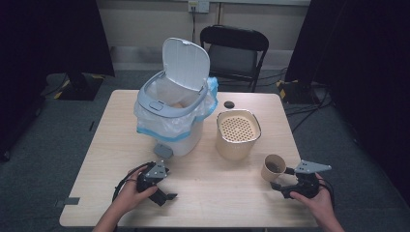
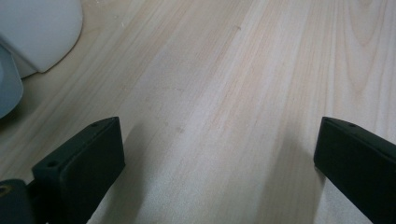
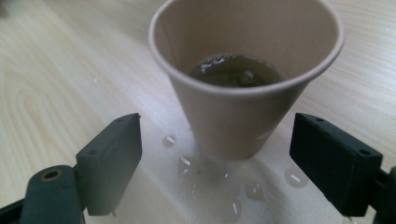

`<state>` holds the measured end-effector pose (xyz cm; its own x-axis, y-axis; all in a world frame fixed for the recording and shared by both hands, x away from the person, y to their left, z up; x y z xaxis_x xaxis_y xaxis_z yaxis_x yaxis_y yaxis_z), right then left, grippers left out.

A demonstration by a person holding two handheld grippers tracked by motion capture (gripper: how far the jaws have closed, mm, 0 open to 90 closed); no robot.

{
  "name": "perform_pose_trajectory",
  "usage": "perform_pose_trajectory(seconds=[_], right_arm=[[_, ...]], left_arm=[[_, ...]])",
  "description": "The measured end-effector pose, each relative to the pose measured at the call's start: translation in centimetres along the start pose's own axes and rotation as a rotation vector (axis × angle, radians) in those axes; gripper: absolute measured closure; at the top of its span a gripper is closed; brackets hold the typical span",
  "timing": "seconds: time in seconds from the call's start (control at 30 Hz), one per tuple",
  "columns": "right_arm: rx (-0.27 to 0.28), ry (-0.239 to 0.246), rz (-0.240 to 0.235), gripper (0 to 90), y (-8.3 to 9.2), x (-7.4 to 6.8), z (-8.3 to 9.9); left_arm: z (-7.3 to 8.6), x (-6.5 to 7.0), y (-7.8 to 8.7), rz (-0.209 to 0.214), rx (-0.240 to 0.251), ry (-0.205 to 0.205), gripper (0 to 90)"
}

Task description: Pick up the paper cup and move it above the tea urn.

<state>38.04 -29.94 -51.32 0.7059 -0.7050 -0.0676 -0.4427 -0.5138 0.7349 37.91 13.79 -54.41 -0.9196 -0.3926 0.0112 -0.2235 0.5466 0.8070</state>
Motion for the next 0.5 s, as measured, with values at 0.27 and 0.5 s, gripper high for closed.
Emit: perform_pose_trajectory(seconds=[0.27, 0.5], right_arm=[[0.050, -0.029, 0.024, 19.2, -1.0, 0.4, -0.6], [0.094, -0.033, 0.036, 20.9, -1.4, 0.6, -1.3]], left_arm=[[0.0, 0.0, 0.0, 0.005, 0.001, 0.000, 1.0], [0.0, 0.0, 0.0, 0.008, -0.002, -0.003, 0.7]])
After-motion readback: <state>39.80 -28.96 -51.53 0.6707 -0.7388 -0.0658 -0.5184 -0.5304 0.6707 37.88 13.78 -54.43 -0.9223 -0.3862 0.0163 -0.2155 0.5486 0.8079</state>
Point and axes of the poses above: each handheld gripper's, and its own axes: y roughly backward along the jaws, z roughly out of its underside, x roughly to its right, the point moved 6 cm from there along -y, roughly forward along the jaws, and after that the axes turned 10 degrees about -x, right-handed, at the moved point
